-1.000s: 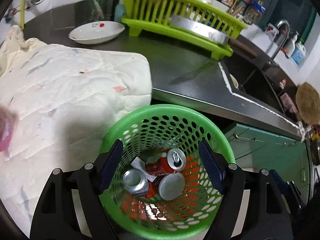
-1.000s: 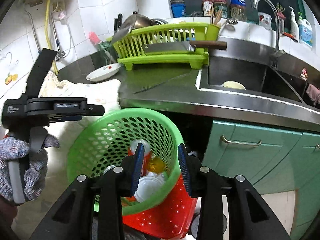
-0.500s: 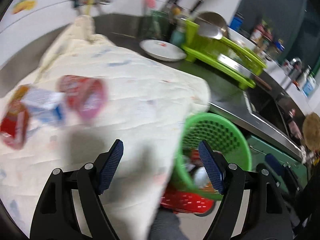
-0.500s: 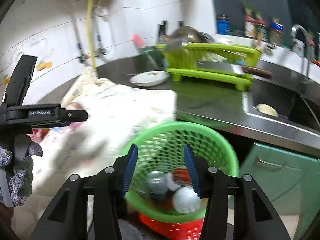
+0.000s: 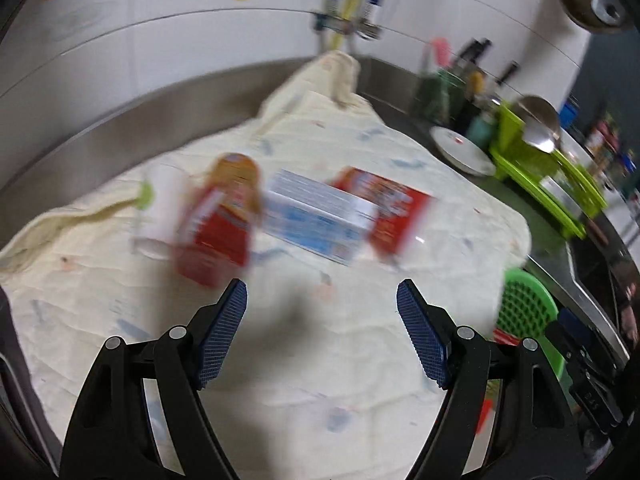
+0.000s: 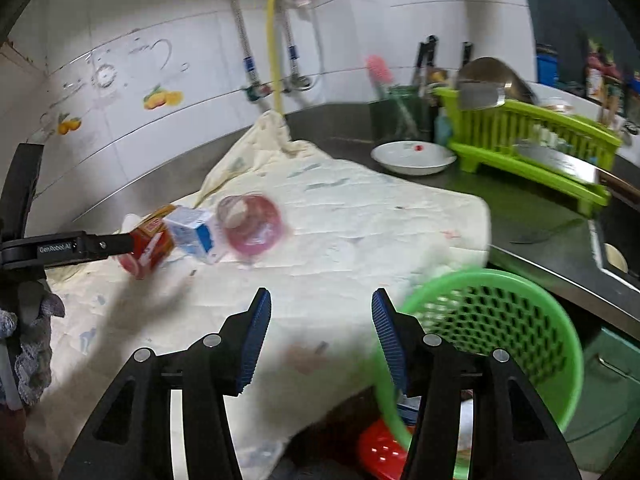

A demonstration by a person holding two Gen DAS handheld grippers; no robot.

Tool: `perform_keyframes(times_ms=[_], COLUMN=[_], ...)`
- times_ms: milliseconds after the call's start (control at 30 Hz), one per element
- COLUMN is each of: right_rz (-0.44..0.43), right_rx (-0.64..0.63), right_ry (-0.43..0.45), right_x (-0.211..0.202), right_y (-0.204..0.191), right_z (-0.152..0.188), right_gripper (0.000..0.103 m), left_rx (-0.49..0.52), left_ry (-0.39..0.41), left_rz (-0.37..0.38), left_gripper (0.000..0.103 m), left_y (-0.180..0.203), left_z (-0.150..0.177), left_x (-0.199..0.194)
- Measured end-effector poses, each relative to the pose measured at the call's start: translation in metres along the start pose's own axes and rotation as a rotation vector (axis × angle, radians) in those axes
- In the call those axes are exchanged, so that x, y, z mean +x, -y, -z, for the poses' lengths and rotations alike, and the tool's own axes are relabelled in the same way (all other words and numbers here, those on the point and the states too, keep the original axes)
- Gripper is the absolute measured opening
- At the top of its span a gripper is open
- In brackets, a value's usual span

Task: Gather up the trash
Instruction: 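Move both tools back over the remaining trash on the cloth, then grasp the white paper cup with the left tool while the right tool grasps the grey carton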

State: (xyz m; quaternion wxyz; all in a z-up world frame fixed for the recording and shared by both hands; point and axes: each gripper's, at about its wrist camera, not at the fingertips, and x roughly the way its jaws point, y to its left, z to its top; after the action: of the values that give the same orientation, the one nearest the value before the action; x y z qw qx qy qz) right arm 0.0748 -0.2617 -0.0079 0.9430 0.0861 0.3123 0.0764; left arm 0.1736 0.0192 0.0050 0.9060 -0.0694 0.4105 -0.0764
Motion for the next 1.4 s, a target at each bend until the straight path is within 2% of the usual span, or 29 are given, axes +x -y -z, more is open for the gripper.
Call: perform_keyframes(times_ms=[200,433,733,867,1000,1167,1400], right_rz=[-0.078,-0.151,-0.231,-0.251,-0.233,-0.245,-0.224], right_rx=[-0.032,-0.157,-0.382,-0.492,-0.591,-0.649,-0.714], right_ry=[-0.039,-0.077,-0.150,-0.195,-0.236,-0.288,-0.319], right_x=[0.028,0.063,0.119,0.146,0.176,0.202,0.227], right_y=[-0.025,-0.064,-0.119,-0.143,-0.162,-0.173,-0.185], right_z=[-0.020,-0.049,-0.087,-0.096,-0.100,-0.097,-0.096], right_gripper=[0.052,0.052,0.052,0.052,0.052,0.052,0.052], left_rx=[-0.065,-0.152,-0.186,-0.194,-0.192,-0.209,-0.208], left_ry=[0.000,0.000,-0.026,-0.047,-0.077,-0.108,-0.141], left_rz=[-0.060,-0.104,-0.103,-0.095,-0.103,-0.094,-0.069], left_gripper=[0.077,0.077,0.077,0.077,0.077,0.077,0.078], left_y=[-0.043,-0.094,-0.129,-0.140,-0.147,-0.159,-0.162], left_z=[-0.021,-0.032,-0.042,-0.049,-0.054,-0.060,-0.068], left_x=[0.009,0.009,0.018,0.028,0.045,0.066,0.090])
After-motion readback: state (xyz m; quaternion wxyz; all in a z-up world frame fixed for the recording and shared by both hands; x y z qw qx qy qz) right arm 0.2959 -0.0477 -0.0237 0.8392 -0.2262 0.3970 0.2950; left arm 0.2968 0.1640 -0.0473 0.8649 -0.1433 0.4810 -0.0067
